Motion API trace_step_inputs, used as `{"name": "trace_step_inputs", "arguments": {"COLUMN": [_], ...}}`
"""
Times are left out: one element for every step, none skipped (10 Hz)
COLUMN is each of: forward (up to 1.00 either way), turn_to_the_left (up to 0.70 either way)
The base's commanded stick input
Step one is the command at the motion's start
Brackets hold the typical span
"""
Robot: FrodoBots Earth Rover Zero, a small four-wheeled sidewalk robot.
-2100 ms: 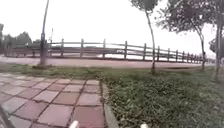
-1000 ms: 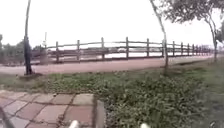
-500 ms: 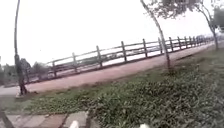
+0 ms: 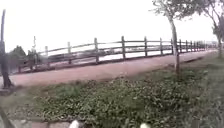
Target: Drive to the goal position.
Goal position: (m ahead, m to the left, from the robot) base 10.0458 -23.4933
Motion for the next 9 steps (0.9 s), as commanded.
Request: {"name": "trace_step_inputs", "arguments": {"forward": [0.70, 0.70, 0.70, 0.70, 0.70, 0.70, 0.70, 0.70, 0.70], "turn_to_the_left": [0.00, 0.00, 0.00, 0.00, 0.00, 0.00, 0.00, 0.00, 0.00]}}
